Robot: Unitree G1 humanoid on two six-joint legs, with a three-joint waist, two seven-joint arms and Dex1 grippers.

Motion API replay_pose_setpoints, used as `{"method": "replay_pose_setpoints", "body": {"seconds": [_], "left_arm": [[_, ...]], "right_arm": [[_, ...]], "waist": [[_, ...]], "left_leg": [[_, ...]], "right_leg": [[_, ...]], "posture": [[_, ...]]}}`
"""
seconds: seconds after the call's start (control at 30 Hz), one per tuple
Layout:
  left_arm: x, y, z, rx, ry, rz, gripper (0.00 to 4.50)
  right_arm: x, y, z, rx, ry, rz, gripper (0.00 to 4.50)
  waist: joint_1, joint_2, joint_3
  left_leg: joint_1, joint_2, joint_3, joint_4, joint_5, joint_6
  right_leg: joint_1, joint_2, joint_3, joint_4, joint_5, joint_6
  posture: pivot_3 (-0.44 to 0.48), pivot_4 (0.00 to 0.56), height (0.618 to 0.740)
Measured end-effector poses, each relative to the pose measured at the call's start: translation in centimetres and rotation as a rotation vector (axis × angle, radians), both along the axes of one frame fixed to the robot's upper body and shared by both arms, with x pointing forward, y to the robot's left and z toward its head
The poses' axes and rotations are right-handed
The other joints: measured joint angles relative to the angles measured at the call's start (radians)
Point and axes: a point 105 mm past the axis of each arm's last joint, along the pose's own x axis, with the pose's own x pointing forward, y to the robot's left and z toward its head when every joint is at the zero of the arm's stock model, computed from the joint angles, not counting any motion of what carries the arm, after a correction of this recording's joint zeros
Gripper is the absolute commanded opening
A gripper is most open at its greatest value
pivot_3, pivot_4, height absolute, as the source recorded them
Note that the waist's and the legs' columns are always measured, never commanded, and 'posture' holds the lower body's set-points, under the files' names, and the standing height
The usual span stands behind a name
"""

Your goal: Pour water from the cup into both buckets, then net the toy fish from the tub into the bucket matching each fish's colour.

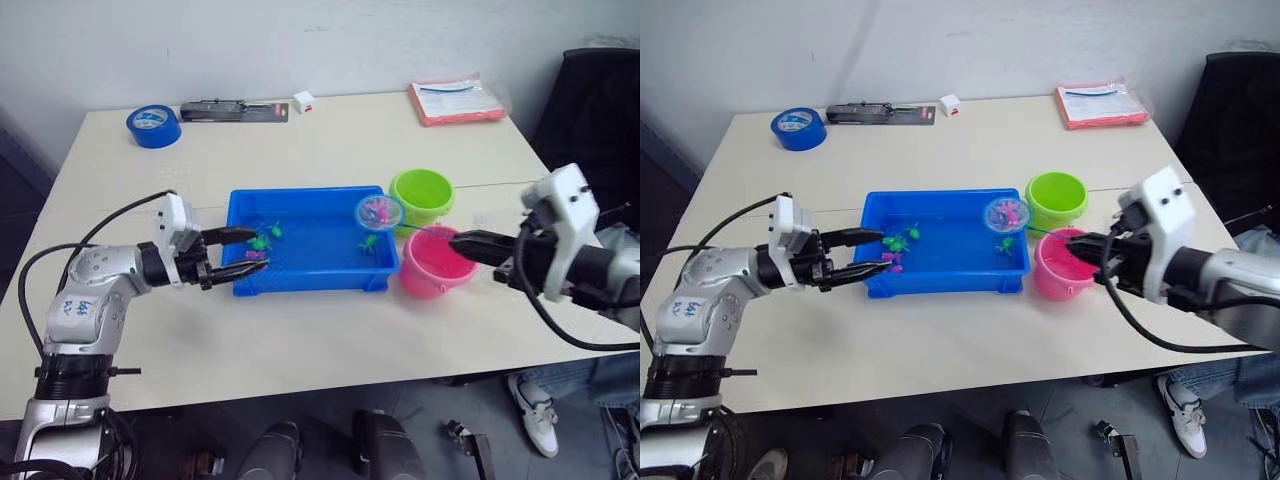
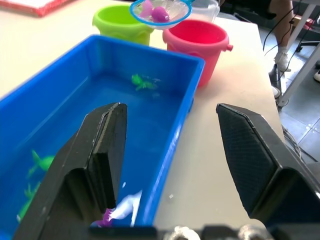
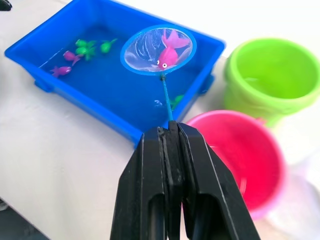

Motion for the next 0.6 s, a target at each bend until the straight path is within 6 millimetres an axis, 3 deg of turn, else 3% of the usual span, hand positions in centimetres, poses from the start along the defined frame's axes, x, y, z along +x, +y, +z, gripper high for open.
{"method": "replay_pose_setpoints", "body": {"seconds": [0.33,0.6], "left_arm": [[1.8,-0.5,0.8,0.021,-0.003,-0.094,3.10],[3.0,-2.2,0.4,0.026,0.001,-0.165,3.10]], "right_arm": [[-1.2,-4.0,-0.3,-0.185,-0.063,-0.169,0.78],[-2.7,-5.0,-1.6,-0.472,-0.148,-0.193,0.78]], "waist": [[-0.001,0.000,0.000],[0.001,0.000,0.000]], "left_leg": [[0.000,0.000,0.001,0.000,0.000,0.000],[0.000,-0.001,0.003,0.000,0.001,0.001]], "right_leg": [[0.000,0.000,0.000,0.000,0.000,0.001],[-0.001,0.000,0.000,0.001,0.001,0.002]], "posture": [[0.000,0.150,0.740],[0.000,0.150,0.740]]}}
